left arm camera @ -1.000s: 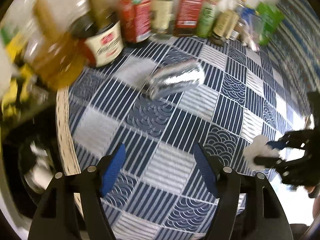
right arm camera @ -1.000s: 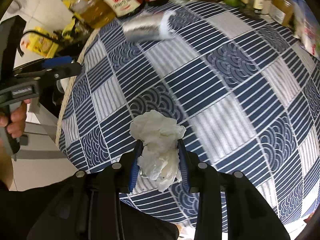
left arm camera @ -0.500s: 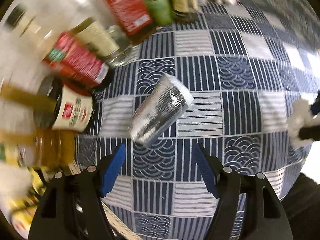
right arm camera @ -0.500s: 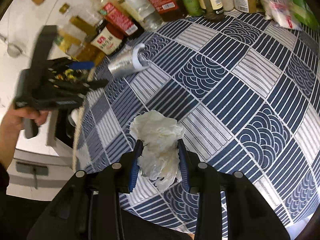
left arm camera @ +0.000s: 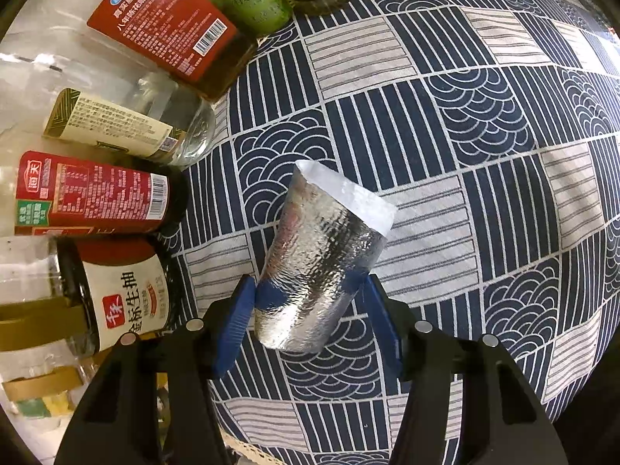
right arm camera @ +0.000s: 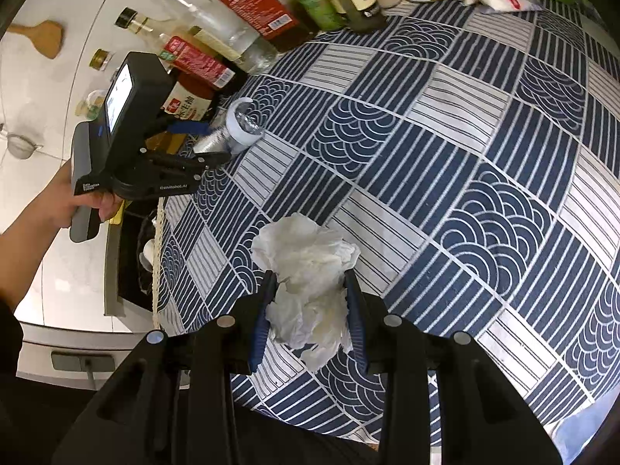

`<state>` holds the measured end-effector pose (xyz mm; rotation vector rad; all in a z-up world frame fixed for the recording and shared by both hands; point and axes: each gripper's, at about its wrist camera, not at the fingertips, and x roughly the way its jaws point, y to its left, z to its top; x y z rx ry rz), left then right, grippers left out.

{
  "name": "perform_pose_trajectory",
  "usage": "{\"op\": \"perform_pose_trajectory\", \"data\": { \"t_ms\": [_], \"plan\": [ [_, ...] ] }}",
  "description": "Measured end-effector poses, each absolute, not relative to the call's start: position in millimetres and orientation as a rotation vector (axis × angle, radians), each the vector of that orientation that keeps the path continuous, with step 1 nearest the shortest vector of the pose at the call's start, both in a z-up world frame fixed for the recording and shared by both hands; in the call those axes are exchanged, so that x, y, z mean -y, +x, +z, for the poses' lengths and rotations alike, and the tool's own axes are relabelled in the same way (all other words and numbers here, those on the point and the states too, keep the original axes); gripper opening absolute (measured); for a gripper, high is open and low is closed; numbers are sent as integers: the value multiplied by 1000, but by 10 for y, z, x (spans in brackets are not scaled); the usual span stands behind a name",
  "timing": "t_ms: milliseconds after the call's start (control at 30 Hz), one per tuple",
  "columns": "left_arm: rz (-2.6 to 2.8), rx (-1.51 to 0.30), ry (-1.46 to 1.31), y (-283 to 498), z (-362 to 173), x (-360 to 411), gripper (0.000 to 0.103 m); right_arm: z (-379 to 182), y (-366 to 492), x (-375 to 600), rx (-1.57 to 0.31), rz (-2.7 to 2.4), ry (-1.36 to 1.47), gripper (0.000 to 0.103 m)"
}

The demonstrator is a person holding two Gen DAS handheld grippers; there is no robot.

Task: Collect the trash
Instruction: 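Grasp the foil-wrapped tube with the left gripper, then carry the tissue and foil tube with both grippers over the trash bin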

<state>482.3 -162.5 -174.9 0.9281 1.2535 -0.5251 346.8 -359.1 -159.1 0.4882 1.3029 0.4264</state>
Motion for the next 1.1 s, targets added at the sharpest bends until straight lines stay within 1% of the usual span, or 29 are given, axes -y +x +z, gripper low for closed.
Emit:
{"op": "perform_pose_trajectory", "data": {
  "t_ms": [133,200,333,567,667,900,1100],
  "plan": [
    [-576,-1290,891,4904,-1743,1577,56,-1598,3470,3559,-1308,418,490,36],
    [-594,-1328,879,4957,-1778,1545,53,-1590,3473,3528,-1307,420,489,36],
    [-589,-1304,905,4968,-1811,1524,52,-1573,3481,3488,-1307,420,481,36],
    [-585,-1331,819,5073,-1711,1367,51,-1571,3480,3439,-1316,415,464,36],
    [-597,-1328,793,4983,-1645,1252,51,-1574,3511,3354,-1321,431,452,36],
    [-562,-1317,697,4762,-1433,782,51,-1543,3599,2884,-1345,521,374,36],
    [-498,-1328,589,4477,-1323,181,51,-1497,3647,2339,-1365,605,281,36]
  ]
}}
